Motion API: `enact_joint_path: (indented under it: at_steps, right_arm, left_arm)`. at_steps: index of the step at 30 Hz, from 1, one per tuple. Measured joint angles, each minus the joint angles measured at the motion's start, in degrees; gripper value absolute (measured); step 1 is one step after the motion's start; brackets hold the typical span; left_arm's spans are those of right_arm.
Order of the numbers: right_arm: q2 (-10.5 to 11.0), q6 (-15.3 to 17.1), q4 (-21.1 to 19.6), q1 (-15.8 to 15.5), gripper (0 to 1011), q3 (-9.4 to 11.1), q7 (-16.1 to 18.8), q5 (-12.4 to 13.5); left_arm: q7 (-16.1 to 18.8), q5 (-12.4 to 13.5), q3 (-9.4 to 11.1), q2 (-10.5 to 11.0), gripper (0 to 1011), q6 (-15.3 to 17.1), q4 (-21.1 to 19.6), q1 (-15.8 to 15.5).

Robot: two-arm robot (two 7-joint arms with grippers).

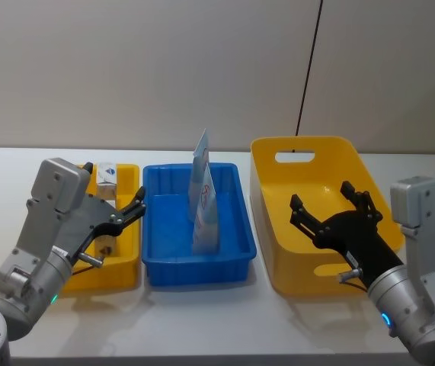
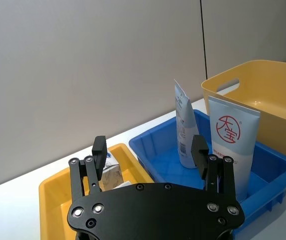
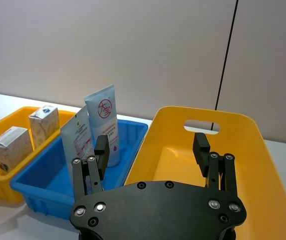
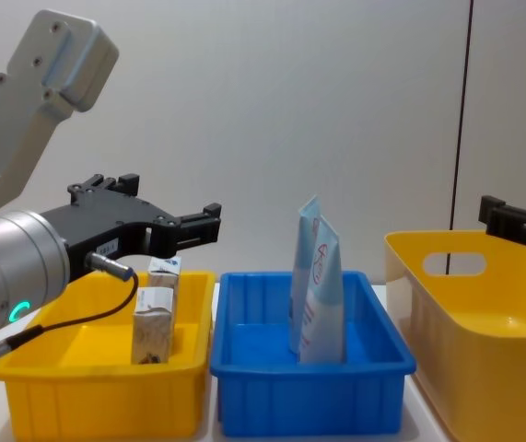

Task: Bimanual collaborative sorting of washing and personal care products

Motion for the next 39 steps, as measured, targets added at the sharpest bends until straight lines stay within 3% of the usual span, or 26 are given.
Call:
enact_joint_path:
  at_steps: [7,14,30,39]
  right_arm:
    - [0.0,0.0,0.0,0.0,1003,0.0,0.0,0.0]
    - [0.0,0.0,0.0,0.0,1003,0.0,0.0,0.0]
    - [0.0,0.0,0.0,0.0,1003,0.0,0.0,0.0]
    - [0.0,0.0,0.0,0.0,1003,0.0,0.0,0.0]
  left_arm:
    - [-0.36,-0.1,-0.05,-0.13,1003,0.91,0.31,-0.39]
    - [-1.3,-0.72,-0.15,-0.27,1003,4.38,0.72,-1.18]
    - [-0.76,-2.9,-1.42,-1.67,1003,17.94,0.64,-2.03]
    - [-0.19,-3.05,-1.59,-2.77,1003,21.85,1.19,-2.58]
